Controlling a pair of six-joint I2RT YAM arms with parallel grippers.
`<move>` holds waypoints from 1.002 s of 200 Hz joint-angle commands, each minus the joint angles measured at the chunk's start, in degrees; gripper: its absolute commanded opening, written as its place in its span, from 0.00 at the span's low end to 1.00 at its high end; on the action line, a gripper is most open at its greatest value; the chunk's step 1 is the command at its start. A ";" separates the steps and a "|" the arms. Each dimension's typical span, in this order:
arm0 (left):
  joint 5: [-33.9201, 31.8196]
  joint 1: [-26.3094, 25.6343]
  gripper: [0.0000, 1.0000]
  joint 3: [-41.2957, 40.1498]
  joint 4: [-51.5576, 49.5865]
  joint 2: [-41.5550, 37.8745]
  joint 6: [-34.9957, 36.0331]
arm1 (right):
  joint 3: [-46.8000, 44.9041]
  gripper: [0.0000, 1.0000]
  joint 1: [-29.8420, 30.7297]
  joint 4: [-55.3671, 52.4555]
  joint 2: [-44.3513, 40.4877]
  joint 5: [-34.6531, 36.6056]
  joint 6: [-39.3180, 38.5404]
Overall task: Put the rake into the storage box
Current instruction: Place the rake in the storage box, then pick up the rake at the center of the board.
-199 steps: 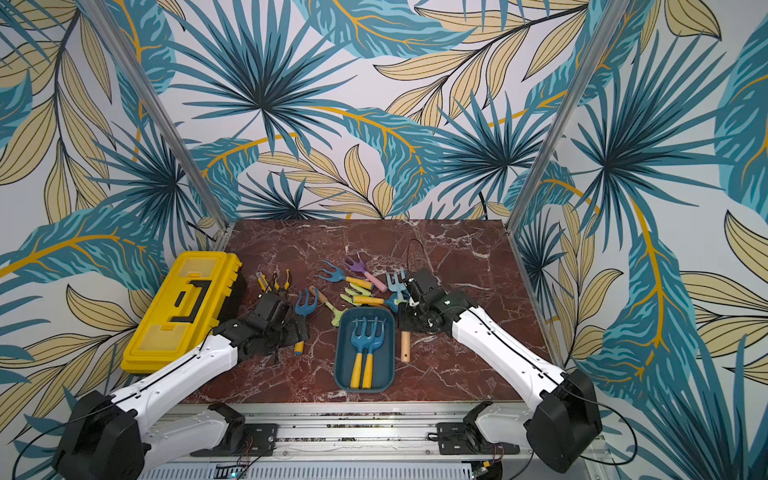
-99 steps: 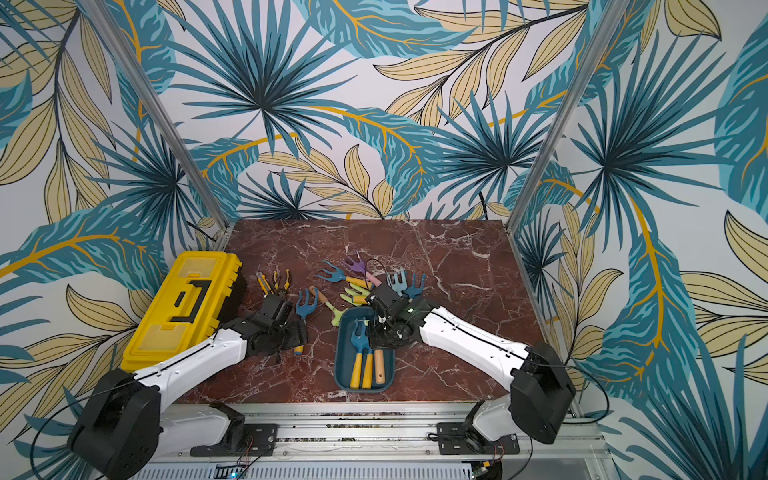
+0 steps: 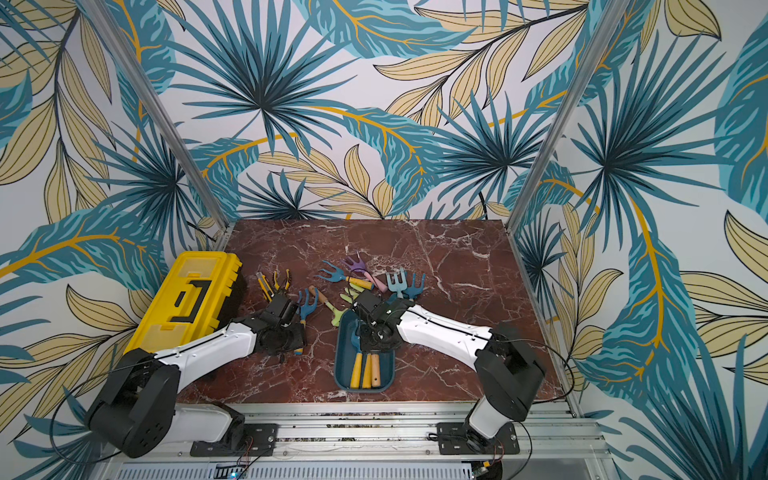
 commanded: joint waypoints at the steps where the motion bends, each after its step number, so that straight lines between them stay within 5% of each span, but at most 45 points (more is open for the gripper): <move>1: 0.22 0.42 0.59 1.71 1.23 2.01 0.88 | -0.51 0.40 0.12 0.07 0.07 2.22 0.53; 64: 0.25 0.32 0.44 5.11 1.23 7.24 1.77 | -0.24 0.56 -0.18 -0.48 -7.74 5.31 -1.48; 128: -1.84 -1.08 0.09 9.30 -3.94 7.95 1.78 | -1.99 0.84 -6.44 -0.48 -15.31 6.19 -5.12; 151: -5.51 -3.06 0.05 11.45 -8.42 5.81 1.38 | -3.08 0.99 -9.16 -0.48 -17.54 5.77 -6.17; 200: -8.71 -9.76 0.02 15.80 -17.72 -1.25 -1.47 | -5.38 0.99 -16.46 -0.40 -22.20 5.68 -8.79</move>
